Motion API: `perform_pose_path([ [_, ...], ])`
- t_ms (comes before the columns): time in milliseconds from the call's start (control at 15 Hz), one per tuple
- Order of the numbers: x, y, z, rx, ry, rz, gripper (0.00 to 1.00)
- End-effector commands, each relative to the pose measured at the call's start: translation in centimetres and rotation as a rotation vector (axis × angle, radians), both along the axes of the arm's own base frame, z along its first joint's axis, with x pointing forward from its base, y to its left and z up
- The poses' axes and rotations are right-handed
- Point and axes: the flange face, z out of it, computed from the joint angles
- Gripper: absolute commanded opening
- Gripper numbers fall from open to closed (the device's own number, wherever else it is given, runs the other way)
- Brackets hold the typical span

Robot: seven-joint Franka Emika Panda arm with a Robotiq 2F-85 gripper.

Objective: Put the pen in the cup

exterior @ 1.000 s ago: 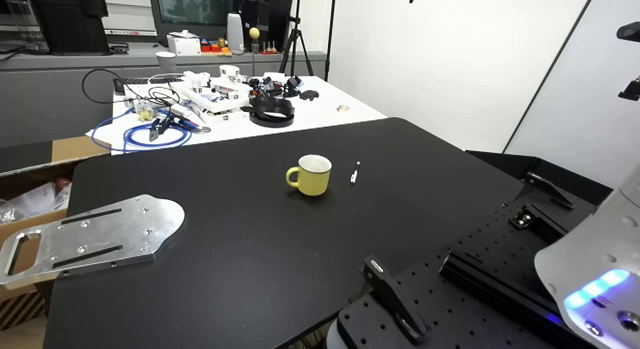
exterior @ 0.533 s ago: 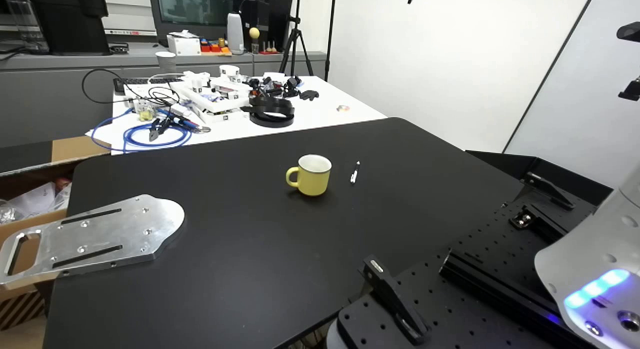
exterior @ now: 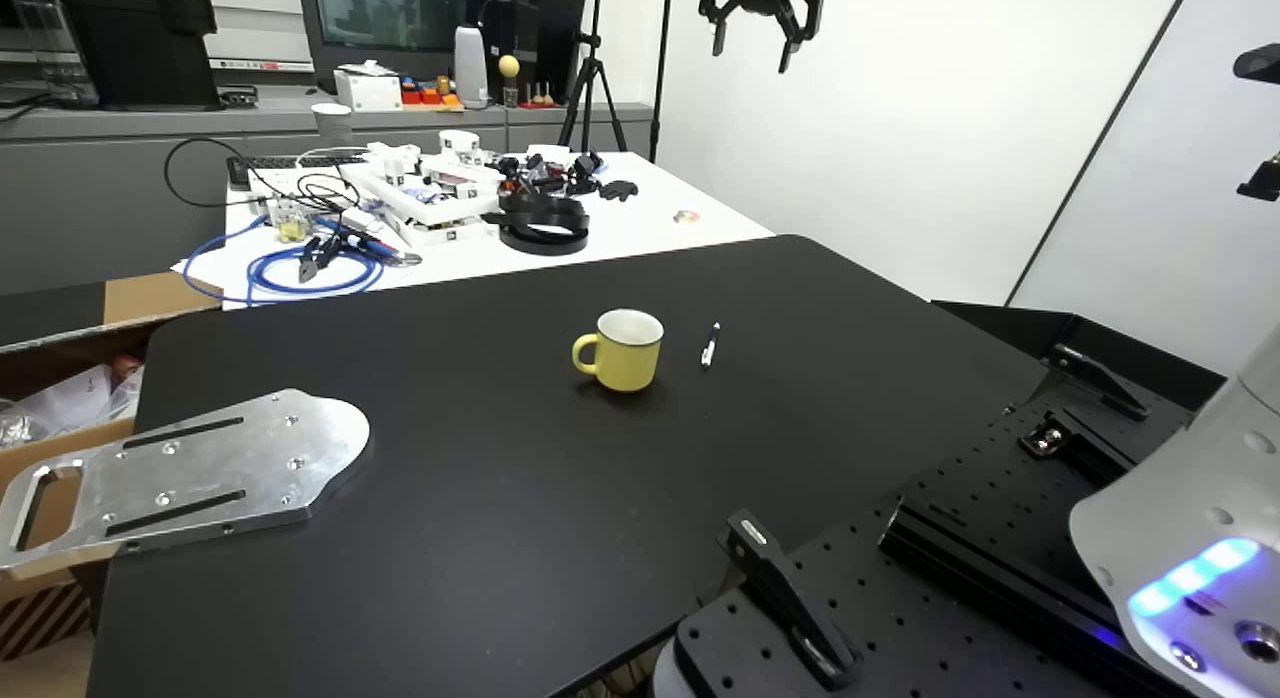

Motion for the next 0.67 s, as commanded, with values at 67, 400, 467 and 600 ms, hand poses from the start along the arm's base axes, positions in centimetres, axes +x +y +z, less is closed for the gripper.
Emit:
perform_pose_path([
  [67,1.4,-1.7,-6.8,0.000,0.047,-0.035,1.00],
  [400,1.3,-1.3,-13.8,0.041,0.095,-0.008,1.00],
  [467,1.0,-0.9,-15.0,0.057,0.105,-0.010,1.00],
  [600,0.7,-0.1,-17.0,0.062,0.127,-0.002,1.00],
])
